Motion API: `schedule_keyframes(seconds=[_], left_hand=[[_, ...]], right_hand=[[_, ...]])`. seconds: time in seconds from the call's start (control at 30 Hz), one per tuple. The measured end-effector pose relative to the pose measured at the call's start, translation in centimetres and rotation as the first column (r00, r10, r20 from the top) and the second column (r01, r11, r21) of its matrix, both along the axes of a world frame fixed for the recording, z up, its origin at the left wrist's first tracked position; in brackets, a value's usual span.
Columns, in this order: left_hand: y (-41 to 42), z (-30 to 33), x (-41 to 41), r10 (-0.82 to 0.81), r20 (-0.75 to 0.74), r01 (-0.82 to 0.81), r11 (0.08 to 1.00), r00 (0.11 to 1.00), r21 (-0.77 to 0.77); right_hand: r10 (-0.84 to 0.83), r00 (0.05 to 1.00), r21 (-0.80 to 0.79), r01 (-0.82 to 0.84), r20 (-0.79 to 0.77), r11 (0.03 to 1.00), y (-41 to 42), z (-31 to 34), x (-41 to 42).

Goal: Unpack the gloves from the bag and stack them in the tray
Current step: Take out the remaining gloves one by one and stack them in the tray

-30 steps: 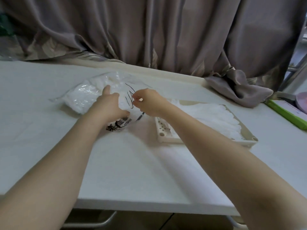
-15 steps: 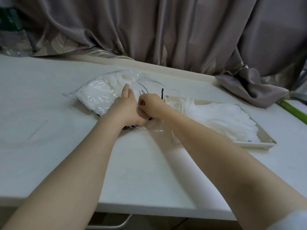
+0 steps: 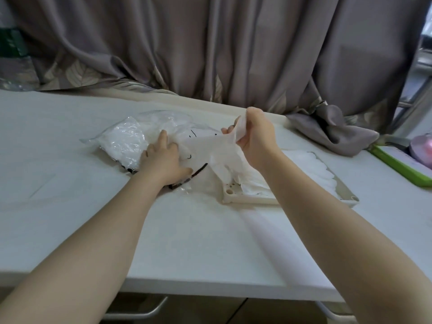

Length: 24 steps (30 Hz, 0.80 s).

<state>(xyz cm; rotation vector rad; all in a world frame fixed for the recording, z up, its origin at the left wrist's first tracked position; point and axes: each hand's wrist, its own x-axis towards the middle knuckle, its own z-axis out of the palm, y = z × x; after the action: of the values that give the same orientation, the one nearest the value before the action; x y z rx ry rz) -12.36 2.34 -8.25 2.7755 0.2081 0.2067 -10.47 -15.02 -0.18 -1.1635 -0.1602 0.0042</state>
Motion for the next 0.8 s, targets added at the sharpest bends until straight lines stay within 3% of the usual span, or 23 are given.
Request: schedule_keyframes(seconds=[0.13,0.27,0.33,0.4,0.47,0.53,0.57,0.7,0.8], left_hand=[[-0.7,0.4,-0.7,0.047,-0.048,-0.047,0.999,0.998,-0.011],[-1.8,1.6,-1.8,0.071,-0.051,-0.071,0.997,0.996,0.011],[-4.1,2.6,-2.8,-0.038,0.062,0.034,0.998,0.997,0.055],[-6.8,3.5,-4.1,-0.217,0.257,0.211,0.976,0.942,0.053],[-9.0,4.5,-5.4,-0.351,0.42,0.443,0.885,0.837,-0.143],[-10.5,5.2,-6.2,-0.385,0.432,0.57,0.663,0.816,-0.485],[-11.1,5.3,-6.4,-0.411,0.416,0.584,0.6,0.811,-0.547],[-12.5,3.2,-5.7,-0.508,0.254,0.562,0.792,0.823,-0.239],[-13.2,2.6,-4.9,-0.386,0.321,0.49,0.788,0.865,-0.373]], right_hand=[[-0.03,0.999,-0.069,0.031,0.017,0.997,-0.8,0.2,-1.2],[0.086,0.996,0.094,-0.085,-0.007,0.992,-2.3,1.2,-1.8],[0.123,0.99,0.215,-0.107,-0.065,0.971,-3.3,1.5,-2.0],[0.134,0.98,0.303,-0.084,-0.147,0.949,-4.0,1.7,-2.1],[0.129,0.961,0.381,-0.027,-0.245,0.924,-5.0,1.7,-2.1],[0.137,0.937,0.474,0.034,-0.32,0.88,-6.0,1.6,-2.1],[0.137,0.93,0.5,0.056,-0.342,0.864,-6.7,1.6,-2.3],[0.079,0.941,0.459,0.086,-0.328,0.884,-8.3,2.1,-3.4],[0.05,0.947,0.451,0.104,-0.318,0.886,-9.7,2.3,-3.4]])
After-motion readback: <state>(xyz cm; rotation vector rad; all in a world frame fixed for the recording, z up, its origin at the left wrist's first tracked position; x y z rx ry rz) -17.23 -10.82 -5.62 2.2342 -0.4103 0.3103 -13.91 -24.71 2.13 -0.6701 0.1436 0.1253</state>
